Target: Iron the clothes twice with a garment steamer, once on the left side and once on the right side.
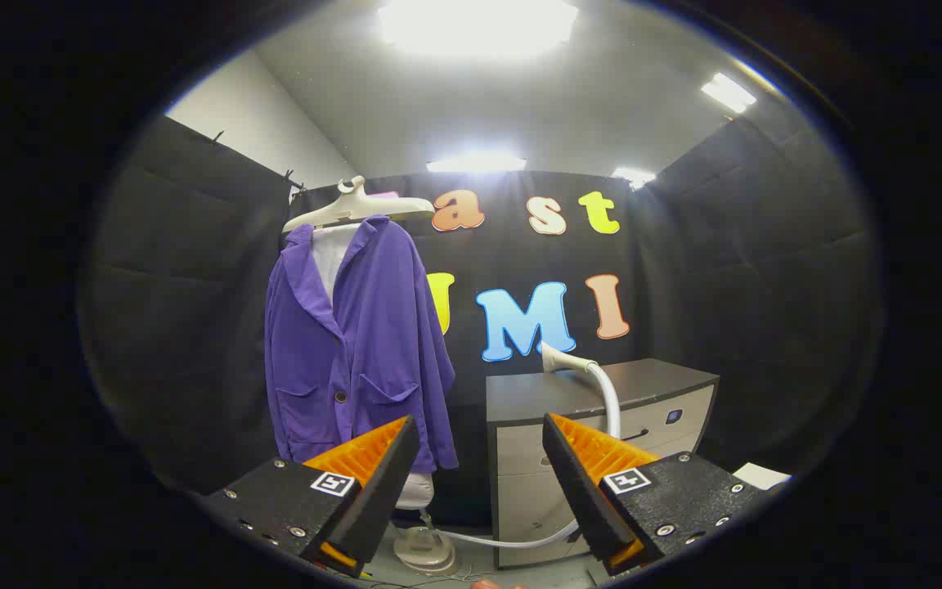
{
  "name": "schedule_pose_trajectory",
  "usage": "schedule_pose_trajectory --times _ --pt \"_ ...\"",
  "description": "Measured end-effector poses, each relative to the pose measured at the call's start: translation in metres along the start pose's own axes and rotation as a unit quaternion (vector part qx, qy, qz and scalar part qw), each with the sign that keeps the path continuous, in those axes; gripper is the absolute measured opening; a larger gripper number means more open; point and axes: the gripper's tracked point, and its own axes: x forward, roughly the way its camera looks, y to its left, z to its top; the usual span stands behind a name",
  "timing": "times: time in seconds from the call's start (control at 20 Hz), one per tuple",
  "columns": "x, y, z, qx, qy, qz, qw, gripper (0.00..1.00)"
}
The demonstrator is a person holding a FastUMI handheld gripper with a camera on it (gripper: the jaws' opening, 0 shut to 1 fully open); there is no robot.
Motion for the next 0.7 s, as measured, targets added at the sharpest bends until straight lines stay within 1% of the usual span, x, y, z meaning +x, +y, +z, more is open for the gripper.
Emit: schedule_pose_trajectory --times 0.7 --pt "-0.003 0.001 -0.012 -0.011 0.019 -0.004 1.0 0.94"
